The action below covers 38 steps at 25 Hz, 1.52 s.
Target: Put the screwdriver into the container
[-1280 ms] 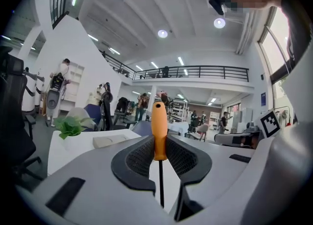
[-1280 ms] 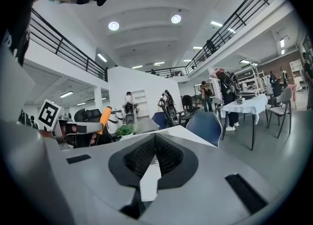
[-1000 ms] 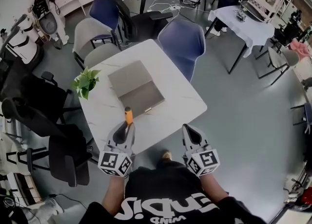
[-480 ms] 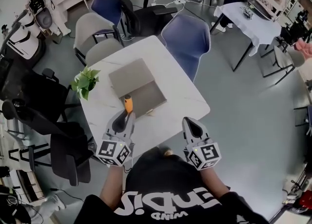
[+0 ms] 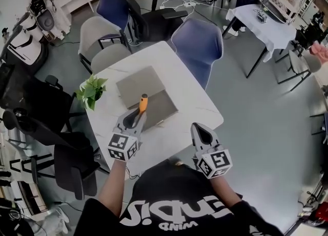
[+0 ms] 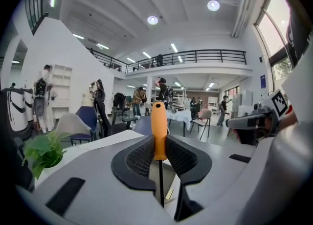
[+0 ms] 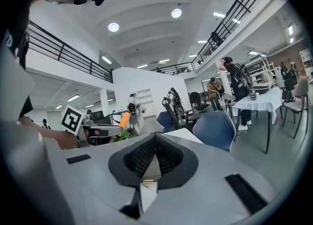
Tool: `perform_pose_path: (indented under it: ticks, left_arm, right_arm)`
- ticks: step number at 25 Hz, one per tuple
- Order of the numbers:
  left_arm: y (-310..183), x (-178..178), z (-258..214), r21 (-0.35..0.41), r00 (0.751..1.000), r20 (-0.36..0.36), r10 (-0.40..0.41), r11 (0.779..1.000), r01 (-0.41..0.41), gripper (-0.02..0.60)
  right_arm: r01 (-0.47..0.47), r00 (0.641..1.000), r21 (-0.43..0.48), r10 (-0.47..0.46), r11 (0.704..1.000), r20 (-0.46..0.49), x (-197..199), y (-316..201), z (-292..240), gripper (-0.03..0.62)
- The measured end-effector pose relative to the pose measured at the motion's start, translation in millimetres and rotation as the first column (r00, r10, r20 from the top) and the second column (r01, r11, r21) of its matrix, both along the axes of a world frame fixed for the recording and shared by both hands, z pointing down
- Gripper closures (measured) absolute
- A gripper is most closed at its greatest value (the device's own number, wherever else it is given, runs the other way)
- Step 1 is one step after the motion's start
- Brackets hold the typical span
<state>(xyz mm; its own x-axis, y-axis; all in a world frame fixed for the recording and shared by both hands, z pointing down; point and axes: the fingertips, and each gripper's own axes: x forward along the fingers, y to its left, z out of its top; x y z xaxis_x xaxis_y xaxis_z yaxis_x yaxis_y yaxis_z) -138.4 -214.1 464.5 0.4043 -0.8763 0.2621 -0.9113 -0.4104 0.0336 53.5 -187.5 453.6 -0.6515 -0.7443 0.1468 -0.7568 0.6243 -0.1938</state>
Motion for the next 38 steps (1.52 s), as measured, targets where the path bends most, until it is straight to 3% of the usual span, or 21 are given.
perform_pose_path:
  ticks: [7,17,29,38]
  left_arm:
    - [-28.4,2.1,50.1,-0.087,0.995,0.062,0.076,0.994,-0.071,0.499]
    - [-59.7,8.1,121.5,-0.213,0.975,0.150,0.167,0.968,-0.133,0.499]
    - [-77.7,18.3,183.0,-0.355,0.950,0.197,0.243,0.921,-0.161,0.499]
    - [-77.3,18.6,216.2,-0.443,0.916,0.256,0.310,0.880,-0.174,0.499]
  right_arm:
    - [0.024,1.000,-0.001,-0.024,1.000,-0.011,-14.5,-1.8,0.8,0.582]
    - [-0.024,0.999,-0.028,0.023,0.999,-0.030,-3.5,-5.5,10.9,0.582]
    - [-0.062,0.997,-0.054,0.060,0.997,-0.046,2.3,-16.3,16.4,0.582]
    - [-0.051,0.997,-0.075,0.047,0.996,-0.055,-6.7,-21.4,23.7,0.582]
